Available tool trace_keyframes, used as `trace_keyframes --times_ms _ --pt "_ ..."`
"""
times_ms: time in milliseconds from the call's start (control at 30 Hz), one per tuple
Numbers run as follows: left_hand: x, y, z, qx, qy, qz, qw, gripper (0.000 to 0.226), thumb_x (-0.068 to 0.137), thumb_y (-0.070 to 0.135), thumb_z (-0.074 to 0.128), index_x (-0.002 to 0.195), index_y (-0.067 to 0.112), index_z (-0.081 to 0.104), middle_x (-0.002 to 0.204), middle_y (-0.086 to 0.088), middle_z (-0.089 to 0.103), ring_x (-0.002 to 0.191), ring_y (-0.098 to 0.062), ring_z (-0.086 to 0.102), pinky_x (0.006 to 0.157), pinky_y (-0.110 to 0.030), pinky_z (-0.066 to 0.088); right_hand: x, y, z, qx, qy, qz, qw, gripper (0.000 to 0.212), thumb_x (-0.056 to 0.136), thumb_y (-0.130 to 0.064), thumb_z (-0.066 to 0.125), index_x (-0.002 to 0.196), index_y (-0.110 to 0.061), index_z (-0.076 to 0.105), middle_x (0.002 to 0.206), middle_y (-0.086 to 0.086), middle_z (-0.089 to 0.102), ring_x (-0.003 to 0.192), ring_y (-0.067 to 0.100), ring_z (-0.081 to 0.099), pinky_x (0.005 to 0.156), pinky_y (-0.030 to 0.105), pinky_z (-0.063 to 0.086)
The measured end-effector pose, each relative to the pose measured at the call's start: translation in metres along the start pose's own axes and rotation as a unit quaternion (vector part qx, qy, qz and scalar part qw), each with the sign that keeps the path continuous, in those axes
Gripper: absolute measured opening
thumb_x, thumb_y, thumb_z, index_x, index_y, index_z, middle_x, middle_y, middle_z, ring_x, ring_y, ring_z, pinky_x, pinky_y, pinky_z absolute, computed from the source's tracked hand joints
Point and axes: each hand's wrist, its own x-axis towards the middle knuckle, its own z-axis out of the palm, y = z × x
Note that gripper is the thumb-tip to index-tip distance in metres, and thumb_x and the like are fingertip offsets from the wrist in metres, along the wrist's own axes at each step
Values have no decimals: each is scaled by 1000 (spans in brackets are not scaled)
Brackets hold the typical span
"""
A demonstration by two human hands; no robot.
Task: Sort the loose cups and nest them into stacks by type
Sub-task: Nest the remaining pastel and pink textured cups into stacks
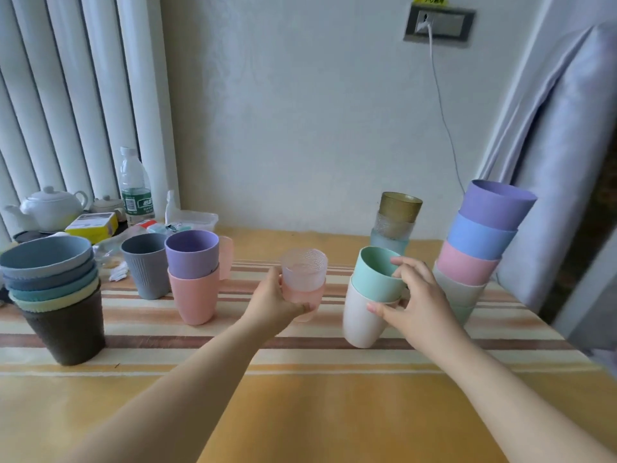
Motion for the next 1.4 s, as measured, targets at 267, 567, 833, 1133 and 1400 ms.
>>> trace_keyframes --times_ms 267,567,833,1133,1400 --pt "49 -1 47 -11 4 -31 999 60 65 19 79 114 21 44 101 8 54 94 -16 54 67 -22 40 6 28 2 27 -2 3 1000 45 63 -16 82 77 -29 42 120 -17 41 106 11 49 86 27 45" --pt "47 -20 46 42 26 -12 999 87 67 25 80 138 19 31 131 3 48 117 -16 50 94 -29 42 7 25 19 62 -10 -1 998 47 62 -18 83 76 -35 41 119 -36 32 103 11 51 85 35 53" --pt "-41 -55 -37 211 177 122 954 37 77 10 67 108 16 48 87 11 47 78 -12 48 59 -21 42 10 -17 50 95 -37 -44 994 42 63 -21 82 77 -30 44 119 -26 39 110 11 50 89 40 50" --pt "-33 -64 -110 42 288 -11 957 105 61 21 83 141 22 15 138 -5 33 118 -20 42 98 -35 37 6 -55 73 83 -52 -72 993 47 64 -15 82 72 -32 39 121 -11 44 99 9 50 78 -3 30" --pt "-11 -50 -100 -51 207 -22 977 60 61 25 78 110 31 45 101 7 64 91 -13 61 75 -34 52 3 -35 49 75 -50 -43 995 41 65 -17 81 75 -29 43 124 -17 42 112 7 47 91 17 43"
